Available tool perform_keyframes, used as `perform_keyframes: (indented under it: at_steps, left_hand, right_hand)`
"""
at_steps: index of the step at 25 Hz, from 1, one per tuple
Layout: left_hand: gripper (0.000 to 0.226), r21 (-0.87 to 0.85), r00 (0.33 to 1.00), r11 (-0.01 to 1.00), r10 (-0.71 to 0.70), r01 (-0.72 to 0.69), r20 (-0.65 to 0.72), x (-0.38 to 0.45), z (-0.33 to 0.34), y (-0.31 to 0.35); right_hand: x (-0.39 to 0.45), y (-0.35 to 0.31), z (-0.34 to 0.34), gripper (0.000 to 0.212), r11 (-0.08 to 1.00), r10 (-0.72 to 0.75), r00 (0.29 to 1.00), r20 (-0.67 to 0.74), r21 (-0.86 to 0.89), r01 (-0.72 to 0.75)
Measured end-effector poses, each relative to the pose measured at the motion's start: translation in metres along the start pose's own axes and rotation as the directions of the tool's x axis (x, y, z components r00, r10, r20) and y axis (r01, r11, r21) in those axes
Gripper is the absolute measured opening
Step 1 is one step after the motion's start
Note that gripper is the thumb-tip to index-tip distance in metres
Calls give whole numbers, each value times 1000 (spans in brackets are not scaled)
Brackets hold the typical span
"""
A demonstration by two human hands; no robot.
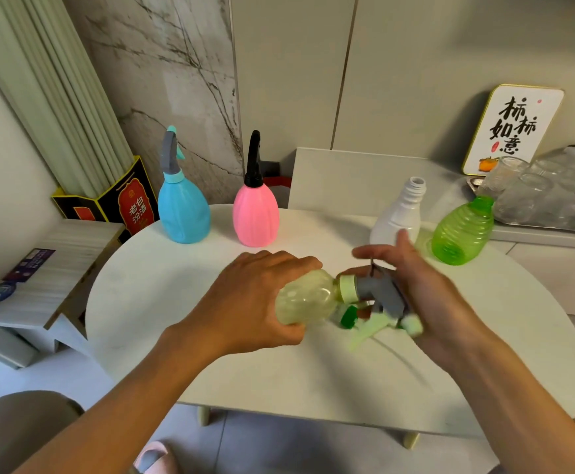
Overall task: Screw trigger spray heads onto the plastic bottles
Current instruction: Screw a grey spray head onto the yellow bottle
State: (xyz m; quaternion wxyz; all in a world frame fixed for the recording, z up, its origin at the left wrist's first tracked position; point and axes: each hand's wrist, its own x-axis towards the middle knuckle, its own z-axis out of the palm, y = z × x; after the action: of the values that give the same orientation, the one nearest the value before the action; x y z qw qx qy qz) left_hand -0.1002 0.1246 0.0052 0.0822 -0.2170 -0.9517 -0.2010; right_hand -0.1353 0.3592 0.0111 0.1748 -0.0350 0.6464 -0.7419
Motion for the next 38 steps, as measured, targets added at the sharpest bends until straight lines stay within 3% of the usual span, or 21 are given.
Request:
perform_keyframes:
  at_steps: [2, 4, 6, 8, 11, 13, 17, 21, 23, 24, 27, 30, 34, 38]
  left_hand:
    - [69, -373, 985, 912, -155, 170, 72, 1, -1, 4]
    - [58, -641, 961, 717, -187, 274, 202, 2, 0, 9]
    - [48, -738, 941, 590, -143, 329, 305, 3, 0, 15]
    - [43, -765, 939, 550, -129, 335, 318, 2, 1, 20]
    - [44, -751, 951, 584, -173, 308, 256, 1, 3, 26]
    - [43, -760, 947, 564, -174, 322, 271, 0, 7, 28]
    - [38, -812, 922, 450, -71, 371, 381, -1, 2, 28]
    - [37, -729, 938, 590, -242, 346, 249, 0, 11, 36]
    - [36, -736, 933, 580, -287, 351, 218, 1, 15, 41]
    - [34, -761, 932, 541, -254, 358, 258, 2, 15, 41]
    - [32, -844, 921, 382, -60, 376, 384, 1, 10, 38]
    - [42, -867, 907, 292, -6, 404, 421, 0, 9, 37]
    - [34, -822, 942, 460, -170, 334, 288, -1, 12, 42]
    - [38, -790, 947, 536, -269, 300, 177, -2, 17, 48]
  right_hand:
    - [3, -5, -7, 37, 956, -1, 998, 69, 293, -19]
    - [3, 1, -4, 45, 934, -36, 983, 182, 357, -32]
    - [2, 10, 5, 53, 945, -85, 962, 258, 328, -4]
    - [0, 14, 15, 49, 944, -147, 964, 223, 321, 70]
    - [1, 18, 21, 26, 940, -194, 975, 108, 304, 153]
    - [0, 17, 22, 33, 942, -205, 975, 85, 288, 173]
    - [0, 14, 19, 42, 907, -169, 961, 221, 417, 64]
    - [2, 17, 25, 29, 945, -158, 985, 76, 300, 128]
    - [2, 20, 26, 30, 949, -179, 984, -1, 264, 173]
    - [2, 20, 26, 30, 948, -192, 981, 22, 264, 179]
    - [-2, 16, 22, 41, 927, -199, 945, 259, 363, 95]
    - [-3, 12, 17, 43, 919, -218, 906, 362, 389, 66]
    - [-5, 11, 23, 36, 941, -270, 920, 284, 281, 189]
    - [-7, 11, 31, 44, 938, -305, 940, 156, 219, 268]
